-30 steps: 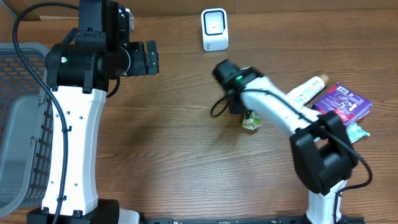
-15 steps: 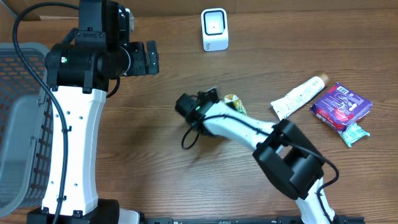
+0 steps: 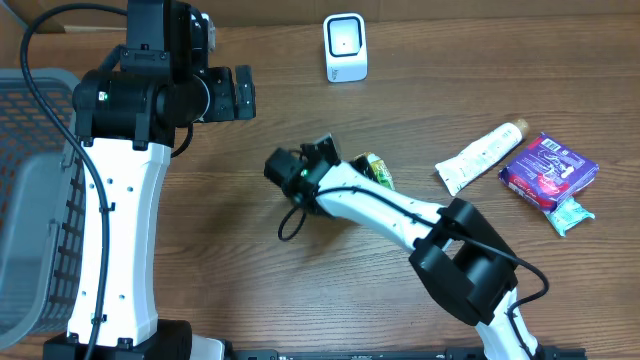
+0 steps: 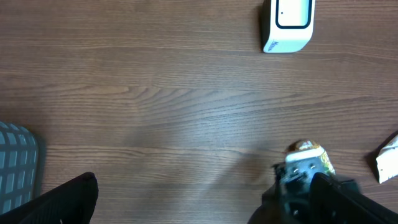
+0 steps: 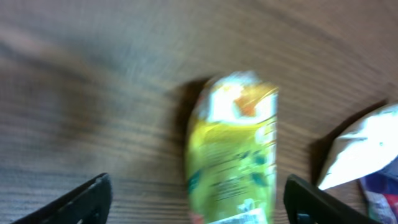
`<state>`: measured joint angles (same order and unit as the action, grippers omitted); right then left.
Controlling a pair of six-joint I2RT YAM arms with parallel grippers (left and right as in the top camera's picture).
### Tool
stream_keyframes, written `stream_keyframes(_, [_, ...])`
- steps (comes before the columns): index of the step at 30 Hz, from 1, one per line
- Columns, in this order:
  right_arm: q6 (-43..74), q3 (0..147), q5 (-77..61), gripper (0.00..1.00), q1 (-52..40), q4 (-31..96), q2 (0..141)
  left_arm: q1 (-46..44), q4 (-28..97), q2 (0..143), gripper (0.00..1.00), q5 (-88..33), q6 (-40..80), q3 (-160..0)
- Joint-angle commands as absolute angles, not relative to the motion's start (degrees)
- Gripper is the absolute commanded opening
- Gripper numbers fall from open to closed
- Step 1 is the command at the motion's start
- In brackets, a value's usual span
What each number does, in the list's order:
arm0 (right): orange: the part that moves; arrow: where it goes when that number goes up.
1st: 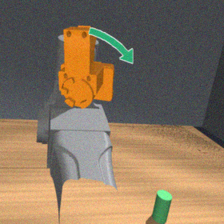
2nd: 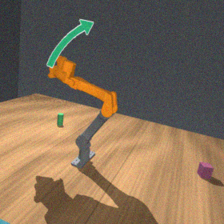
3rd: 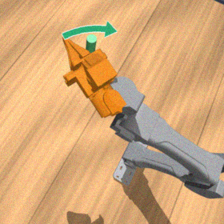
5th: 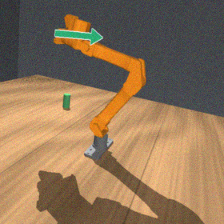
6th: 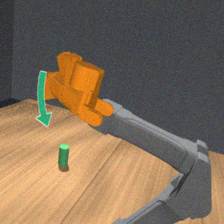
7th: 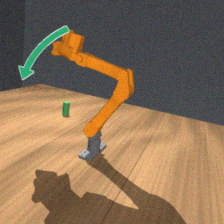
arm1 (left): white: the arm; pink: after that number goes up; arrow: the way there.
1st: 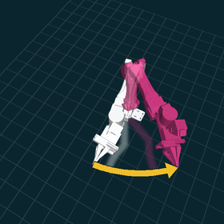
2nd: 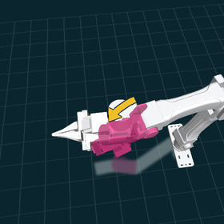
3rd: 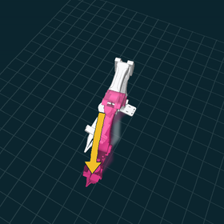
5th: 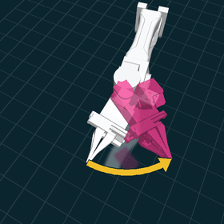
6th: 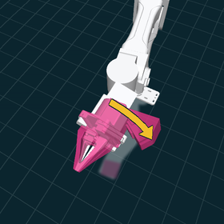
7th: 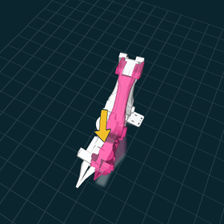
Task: Scan the item barcode
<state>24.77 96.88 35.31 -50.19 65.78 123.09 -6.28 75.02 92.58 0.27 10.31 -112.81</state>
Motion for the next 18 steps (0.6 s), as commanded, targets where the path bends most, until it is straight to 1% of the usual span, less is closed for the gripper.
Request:
stream_keyframes(1, [25.1,101.6,33.1,0.91,-46.5,68.0,119.7,-6.4,74.8,92.7,1.0,0.6,9.8,-113.3])
stream_keyframes(3, [25.1,102.2,27.8,0.92,-43.9,69.5,119.6,-6.4,74.8,92.7,0.99,0.6,9.8,-113.3])
stream_keyframes(6, [24.8,101.9,14.1,0.92,-38.4,71.4,119.6,-6.4,74.8,92.7,1.0,0.6,9.8,-113.3])
stream_keyframes(7, [23.4,101.5,9.1,0.92,-36.8,71.3,119.6,-6.4,74.8,92.7,0.99,0.6,9.8,-113.3])
stream_keyframes(8, [20.5,101.0,1.2,0.92,-34.6,71.0,119.6,-6.4,74.8,92.7,1.0,0.6,9.8,-113.3])
stream_keyframes(9, [19.2,100.3,-1.7,0.91,-33.5,70.6,119.7,-6.4,74.8,92.7,0.99,0.6,9.8,-113.3])
stream_keyframes(18, [16.2,93.4,-2.0,0.92,-32.6,67.3,119.7,-6.4,74.8,92.7,1.0,0.6,9.8,-113.3])
